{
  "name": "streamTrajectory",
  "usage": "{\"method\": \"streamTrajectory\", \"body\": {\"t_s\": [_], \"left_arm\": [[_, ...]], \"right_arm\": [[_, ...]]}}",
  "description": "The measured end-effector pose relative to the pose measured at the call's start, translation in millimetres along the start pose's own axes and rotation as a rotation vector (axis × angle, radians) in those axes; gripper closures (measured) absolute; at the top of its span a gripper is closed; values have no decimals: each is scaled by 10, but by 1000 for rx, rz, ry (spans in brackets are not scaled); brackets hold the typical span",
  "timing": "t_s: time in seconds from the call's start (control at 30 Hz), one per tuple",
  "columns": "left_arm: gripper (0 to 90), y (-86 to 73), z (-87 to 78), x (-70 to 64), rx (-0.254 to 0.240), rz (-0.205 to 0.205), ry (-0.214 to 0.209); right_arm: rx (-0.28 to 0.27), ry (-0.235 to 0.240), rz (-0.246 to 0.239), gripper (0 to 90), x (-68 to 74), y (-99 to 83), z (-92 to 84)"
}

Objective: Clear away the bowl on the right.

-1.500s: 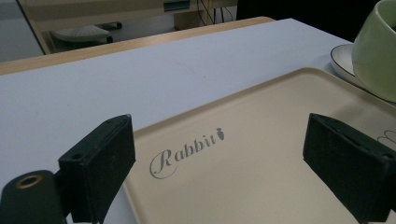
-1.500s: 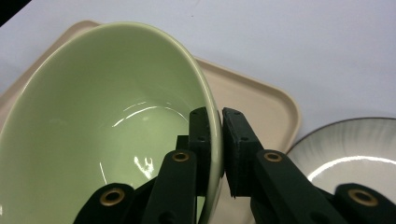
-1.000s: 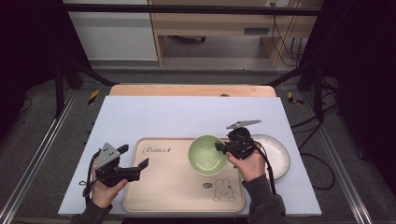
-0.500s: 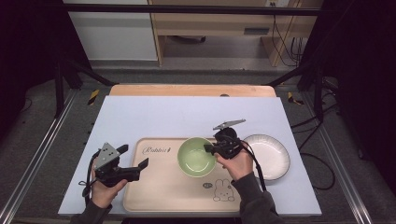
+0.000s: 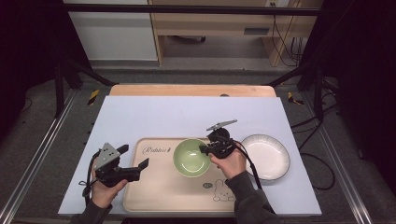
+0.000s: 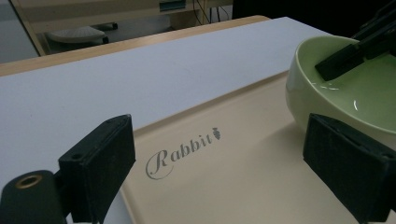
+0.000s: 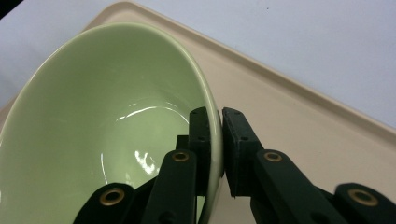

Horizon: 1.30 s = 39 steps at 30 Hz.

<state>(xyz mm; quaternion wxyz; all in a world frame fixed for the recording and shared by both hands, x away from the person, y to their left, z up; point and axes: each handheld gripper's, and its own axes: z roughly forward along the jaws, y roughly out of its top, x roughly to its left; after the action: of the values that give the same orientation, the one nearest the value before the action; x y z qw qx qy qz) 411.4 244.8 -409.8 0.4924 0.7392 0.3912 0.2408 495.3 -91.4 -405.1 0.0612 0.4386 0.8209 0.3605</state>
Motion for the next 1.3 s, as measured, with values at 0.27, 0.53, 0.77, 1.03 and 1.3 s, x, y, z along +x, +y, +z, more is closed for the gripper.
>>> {"method": "streamTrajectory", "body": {"t_s": [0.27, 0.53, 0.77, 1.03, 1.3], "left_arm": [[89, 1, -1, -5, -6, -3, -1], [88, 0, 0, -5, 0, 2, -1], [89, 0, -3, 1, -1, 1, 0], [89, -3, 2, -4, 1, 2, 0], [89, -1, -4, -1, 0, 3, -1]], "right_arm": [[7, 4, 6, 825, -10, 7, 120], [6, -5, 15, 825, -33, 10, 192], [27, -12, 32, 825, -36, 5, 273], [33, -9, 32, 824, -47, 2, 307], [53, -14, 30, 824, -44, -8, 356]]}}
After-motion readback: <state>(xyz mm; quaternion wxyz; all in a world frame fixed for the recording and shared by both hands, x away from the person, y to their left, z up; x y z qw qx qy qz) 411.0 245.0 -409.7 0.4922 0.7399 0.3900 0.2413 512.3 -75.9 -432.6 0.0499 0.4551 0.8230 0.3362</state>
